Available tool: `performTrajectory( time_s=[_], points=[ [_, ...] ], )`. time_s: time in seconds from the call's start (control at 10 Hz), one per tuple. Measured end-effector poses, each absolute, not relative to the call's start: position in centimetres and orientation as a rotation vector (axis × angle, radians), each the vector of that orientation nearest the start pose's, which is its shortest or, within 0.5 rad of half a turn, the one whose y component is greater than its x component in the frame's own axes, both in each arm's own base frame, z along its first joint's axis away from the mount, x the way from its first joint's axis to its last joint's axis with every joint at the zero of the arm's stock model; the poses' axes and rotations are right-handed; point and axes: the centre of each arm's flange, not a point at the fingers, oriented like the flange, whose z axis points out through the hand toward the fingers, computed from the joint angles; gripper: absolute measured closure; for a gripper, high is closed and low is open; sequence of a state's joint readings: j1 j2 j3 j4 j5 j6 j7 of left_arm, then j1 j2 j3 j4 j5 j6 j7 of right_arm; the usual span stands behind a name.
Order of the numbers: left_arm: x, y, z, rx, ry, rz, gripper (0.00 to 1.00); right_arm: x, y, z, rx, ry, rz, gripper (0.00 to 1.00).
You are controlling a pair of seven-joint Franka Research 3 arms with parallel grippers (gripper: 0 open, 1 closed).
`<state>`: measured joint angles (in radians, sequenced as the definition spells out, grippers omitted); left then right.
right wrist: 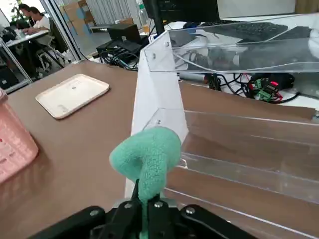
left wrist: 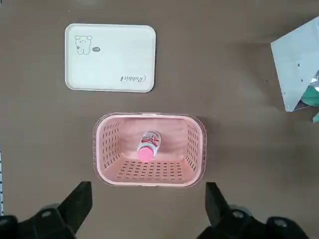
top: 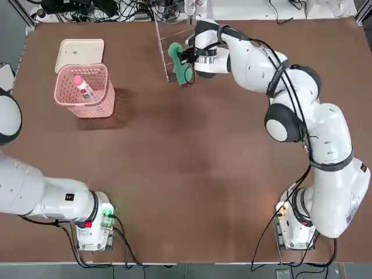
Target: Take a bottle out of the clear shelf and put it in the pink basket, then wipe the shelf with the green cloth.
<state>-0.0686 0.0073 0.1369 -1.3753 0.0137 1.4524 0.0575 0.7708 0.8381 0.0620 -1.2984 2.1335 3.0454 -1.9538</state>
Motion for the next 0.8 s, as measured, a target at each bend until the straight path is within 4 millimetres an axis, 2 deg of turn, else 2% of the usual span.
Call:
performTrajectory(
  time_s=[0.2, 0.4, 0.6, 0.8],
  points=[
    [53.2, 2.1, 70.6, -3.126, 0.019, -0.083, 0.0, 55.2, 49.4, 25.1, -2.173, -0.689, -1.105, 0.93],
    [53.2, 0.7, 70.2, -3.127, 0.057, -0.053, 0.0, 56.4, 48.0, 25.4, -2.191, -0.675, -1.129, 0.93],
    [54.1, 0.1, 68.6, -3.126, 0.065, -0.007, 0.0, 59.3, 43.7, 25.2, -2.245, -0.721, -1.186, 0.94],
    [54.8, -0.1, 67.6, -3.124, 0.071, 0.022, 0.0, 61.4, 38.5, 26.2, -2.284, -0.762, -1.221, 0.94]
  ],
)
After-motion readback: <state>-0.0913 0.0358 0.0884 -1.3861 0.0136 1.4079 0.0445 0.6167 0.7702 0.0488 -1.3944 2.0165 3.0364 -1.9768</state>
